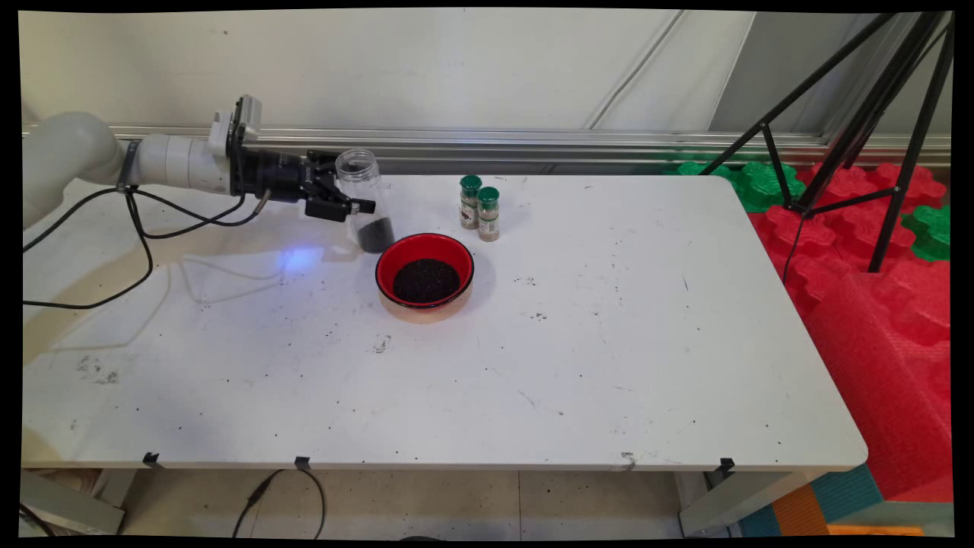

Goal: Pick up the black seasoning powder from the table, then pour the black seasoning powder in the red bowl

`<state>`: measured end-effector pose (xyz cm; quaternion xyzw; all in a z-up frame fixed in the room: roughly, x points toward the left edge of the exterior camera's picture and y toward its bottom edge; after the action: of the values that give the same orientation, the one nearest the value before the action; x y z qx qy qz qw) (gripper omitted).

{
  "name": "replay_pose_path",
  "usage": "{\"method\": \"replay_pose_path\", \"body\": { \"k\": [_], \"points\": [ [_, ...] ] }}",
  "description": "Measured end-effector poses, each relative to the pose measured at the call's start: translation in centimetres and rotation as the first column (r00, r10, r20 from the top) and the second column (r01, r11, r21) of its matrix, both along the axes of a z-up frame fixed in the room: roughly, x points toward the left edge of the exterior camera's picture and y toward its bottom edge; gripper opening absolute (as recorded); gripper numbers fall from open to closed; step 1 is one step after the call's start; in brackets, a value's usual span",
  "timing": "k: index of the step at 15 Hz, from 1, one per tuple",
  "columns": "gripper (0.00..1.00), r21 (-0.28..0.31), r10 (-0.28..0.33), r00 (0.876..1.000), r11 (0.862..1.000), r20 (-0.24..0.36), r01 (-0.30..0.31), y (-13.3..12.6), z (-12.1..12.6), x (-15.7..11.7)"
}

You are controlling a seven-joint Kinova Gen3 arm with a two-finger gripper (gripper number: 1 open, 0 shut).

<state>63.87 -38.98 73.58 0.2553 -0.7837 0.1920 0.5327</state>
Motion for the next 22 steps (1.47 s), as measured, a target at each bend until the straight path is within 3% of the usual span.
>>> {"method": "replay_pose_path", "body": {
  "k": [10,11,22],
  "points": [
    [1.0,0.005,-0.005,1.0,1.0,-0.021,0.005,-0.35,-0.5,-0.09],
    [0.0,0.004,-0.005,1.0,1.0,-0.022,0.005,-0.37,-0.51,-0.09],
    [0.0,0.006,-0.009,1.0,1.0,-0.027,0.009,-0.62,-0.03,-0.61]
  ]
}}
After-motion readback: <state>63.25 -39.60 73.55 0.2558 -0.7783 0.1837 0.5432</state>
